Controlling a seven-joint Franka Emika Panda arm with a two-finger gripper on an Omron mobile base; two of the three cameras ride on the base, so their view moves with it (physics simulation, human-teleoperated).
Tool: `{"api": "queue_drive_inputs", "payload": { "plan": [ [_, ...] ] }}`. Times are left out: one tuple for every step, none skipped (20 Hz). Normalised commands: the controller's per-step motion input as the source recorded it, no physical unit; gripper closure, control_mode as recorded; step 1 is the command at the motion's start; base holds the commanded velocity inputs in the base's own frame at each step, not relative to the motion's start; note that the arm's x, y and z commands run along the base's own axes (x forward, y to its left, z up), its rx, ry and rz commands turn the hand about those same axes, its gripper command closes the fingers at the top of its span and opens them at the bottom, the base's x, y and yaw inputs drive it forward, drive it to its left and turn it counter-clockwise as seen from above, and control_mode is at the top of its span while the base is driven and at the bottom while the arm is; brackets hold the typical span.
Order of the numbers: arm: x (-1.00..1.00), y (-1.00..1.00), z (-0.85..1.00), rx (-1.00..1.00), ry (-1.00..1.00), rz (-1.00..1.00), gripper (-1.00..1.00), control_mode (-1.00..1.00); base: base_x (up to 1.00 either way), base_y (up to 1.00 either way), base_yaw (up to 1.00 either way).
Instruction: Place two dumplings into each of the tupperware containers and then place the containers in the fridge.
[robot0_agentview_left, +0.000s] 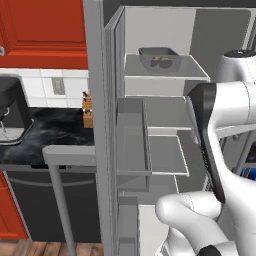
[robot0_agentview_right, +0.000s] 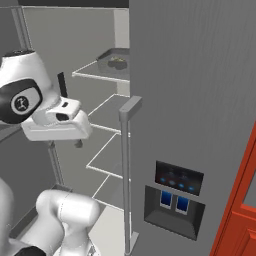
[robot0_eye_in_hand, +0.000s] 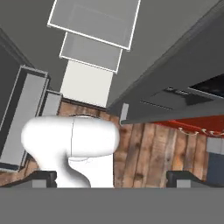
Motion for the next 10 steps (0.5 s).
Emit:
{"api": "queue_drive_inputs", "payload": {
  "plan": [
    [-0.21, 0.0, -0.61, 0.22, 0.0, -0.23, -1.0, -1.0, 0.0, 0.0, 0.0],
    [-0.24, -0.1, -0.56, 0.29, 0.02, -0.2, -1.0, -1.0, 0.0, 0.0, 0.0],
    [-0.04, -0.09, -0.66, 0.3, 0.0, -0.15, -1.0, -1.0, 0.0, 0.0, 0.0],
    [-0.04, -0.09, -0.75, 0.27, 0.0, -0.13, -1.0, -1.0, 0.0, 0.0, 0.0],
    [0.0, 0.0, -0.64, 0.19, 0.0, -0.11, -1.0, -1.0, 0.0, 0.0, 0.0],
    [0.0, 0.0, -0.44, 0.07, -0.01, -0.1, -1.0, -1.0, 0.0, 0.0, 0.0],
    [0.0, 0.0, -0.33, 0.0, -0.07, -0.11, -1.0, -1.0, 0.0, 0.0, 0.0],
    [0.0, 0.08, -0.23, 0.0, -0.12, -0.1, -1.0, -1.0, 0.0, 0.0, 0.0],
    [0.0, 0.01, -0.12, -0.01, -0.13, -0.03, -1.0, -1.0, 0.0, 0.0, 0.0],
    [0.0, 0.0, -0.17, 0.0, -0.17, 0.0, -1.0, -1.0, 0.0, 0.0, 0.0]
  ]
}}
